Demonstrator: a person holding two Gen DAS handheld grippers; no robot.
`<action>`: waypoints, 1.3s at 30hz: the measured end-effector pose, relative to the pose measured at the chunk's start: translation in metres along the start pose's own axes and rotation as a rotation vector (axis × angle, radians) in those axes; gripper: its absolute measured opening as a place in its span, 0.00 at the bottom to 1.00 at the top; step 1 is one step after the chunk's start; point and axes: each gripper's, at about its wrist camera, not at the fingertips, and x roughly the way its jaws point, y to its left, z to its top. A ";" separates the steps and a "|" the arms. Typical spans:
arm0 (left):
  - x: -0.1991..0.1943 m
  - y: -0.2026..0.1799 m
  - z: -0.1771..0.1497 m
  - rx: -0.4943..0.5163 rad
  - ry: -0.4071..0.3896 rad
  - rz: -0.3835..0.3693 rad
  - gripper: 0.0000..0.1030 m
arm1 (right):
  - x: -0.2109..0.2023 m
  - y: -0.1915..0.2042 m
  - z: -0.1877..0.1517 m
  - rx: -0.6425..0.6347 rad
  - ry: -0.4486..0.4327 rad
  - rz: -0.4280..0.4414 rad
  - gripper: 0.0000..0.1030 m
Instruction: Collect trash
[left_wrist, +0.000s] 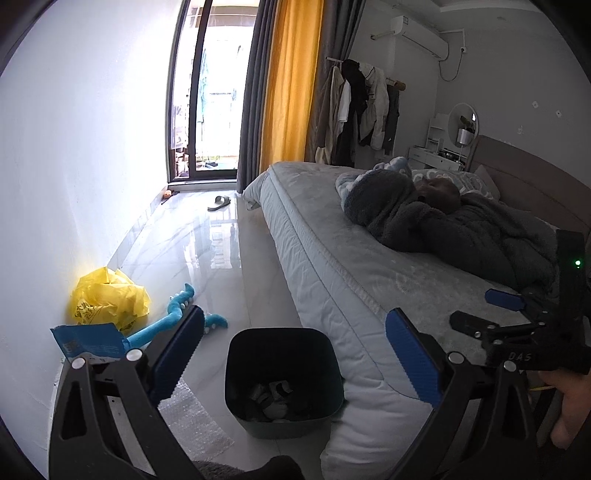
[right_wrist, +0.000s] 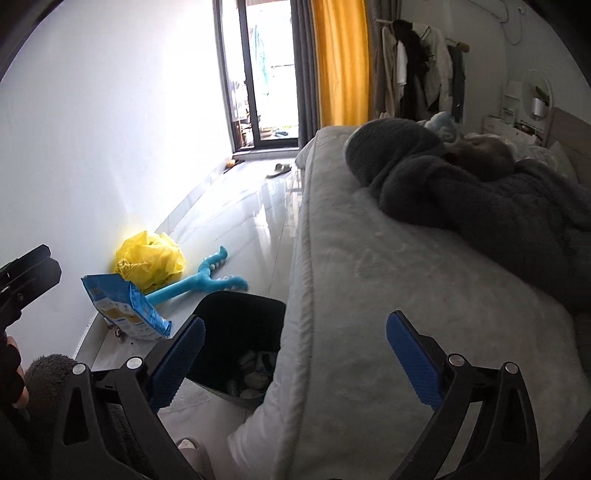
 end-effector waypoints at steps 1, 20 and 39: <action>-0.005 -0.002 0.001 0.010 -0.008 -0.005 0.97 | -0.013 -0.005 -0.001 0.014 -0.017 -0.011 0.97; -0.027 -0.046 -0.023 0.121 -0.044 -0.059 0.97 | -0.182 -0.107 -0.078 0.186 -0.175 -0.276 0.97; -0.020 -0.054 -0.034 0.148 -0.027 -0.063 0.97 | -0.186 -0.118 -0.093 0.228 -0.207 -0.198 0.97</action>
